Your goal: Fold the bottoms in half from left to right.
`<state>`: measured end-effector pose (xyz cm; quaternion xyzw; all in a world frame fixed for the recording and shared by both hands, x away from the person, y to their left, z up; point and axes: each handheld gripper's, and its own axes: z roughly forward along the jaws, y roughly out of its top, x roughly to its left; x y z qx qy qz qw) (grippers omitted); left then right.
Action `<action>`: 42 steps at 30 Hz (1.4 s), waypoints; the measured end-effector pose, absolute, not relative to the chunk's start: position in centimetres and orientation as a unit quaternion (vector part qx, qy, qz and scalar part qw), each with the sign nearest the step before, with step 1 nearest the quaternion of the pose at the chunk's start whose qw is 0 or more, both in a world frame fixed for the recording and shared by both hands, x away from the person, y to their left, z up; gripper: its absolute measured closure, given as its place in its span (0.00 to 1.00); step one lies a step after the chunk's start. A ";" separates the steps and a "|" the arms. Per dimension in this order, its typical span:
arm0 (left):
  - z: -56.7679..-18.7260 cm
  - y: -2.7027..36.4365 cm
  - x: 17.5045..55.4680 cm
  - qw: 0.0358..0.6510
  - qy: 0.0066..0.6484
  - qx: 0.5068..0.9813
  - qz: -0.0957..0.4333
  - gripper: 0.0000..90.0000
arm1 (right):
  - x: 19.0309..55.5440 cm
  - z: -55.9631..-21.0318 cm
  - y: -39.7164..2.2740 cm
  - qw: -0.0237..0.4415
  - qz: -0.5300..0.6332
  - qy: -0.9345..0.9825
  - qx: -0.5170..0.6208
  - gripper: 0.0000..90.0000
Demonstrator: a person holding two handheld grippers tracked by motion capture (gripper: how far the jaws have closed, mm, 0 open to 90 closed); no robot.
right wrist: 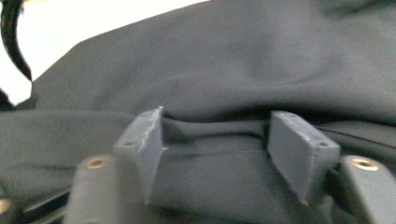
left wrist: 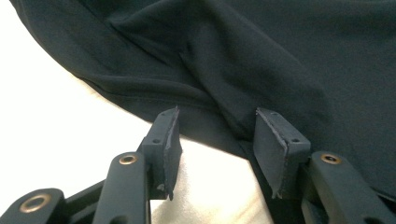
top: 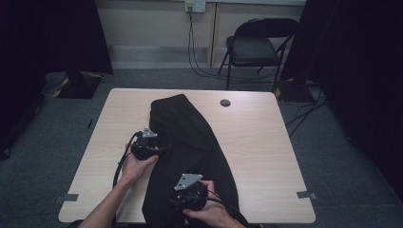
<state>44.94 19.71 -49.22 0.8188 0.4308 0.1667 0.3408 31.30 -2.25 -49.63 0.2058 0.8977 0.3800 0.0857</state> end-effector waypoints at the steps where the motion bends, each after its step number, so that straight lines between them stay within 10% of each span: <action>1: -49.2 19.7 44.9 0.341 0.431 0.819 0.167 0.57 | 31.4 -49.5 -2.4 0.091 0.381 0.894 0.217 0.67; 4: -49.2 19.7 45.0 0.341 0.433 0.818 0.165 0.57 | 31.9 -48.8 -3.5 0.096 0.399 0.882 0.233 0.98; 13: -49.4 20.3 45.3 0.342 0.452 0.805 0.179 0.55 | 32.3 -43.1 -9.9 0.111 0.468 0.831 0.280 1.00; 17: -49.4 20.1 45.3 0.348 0.460 0.797 0.180 0.55 | 32.0 -44.8 -8.4 0.095 0.440 0.853 0.265 0.65; 26: -49.4 20.2 45.3 0.345 0.453 0.803 0.179 0.55 | 31.1 -48.8 -2.8 0.069 0.393 0.888 0.230 0.42; 28: -49.4 20.2 45.3 0.345 0.453 0.803 0.179 0.55 | 31.1 -49.5 -2.0 0.086 0.376 0.894 0.230 0.45; 33: -49.4 20.2 45.3 0.345 0.454 0.802 0.180 0.55 | 31.0 -49.4 -2.1 0.108 0.382 0.890 0.223 0.93; 42: -49.5 20.2 45.3 0.352 0.457 0.797 0.180 0.54 | 31.0 -46.3 -4.5 0.104 0.418 0.868 0.246 0.98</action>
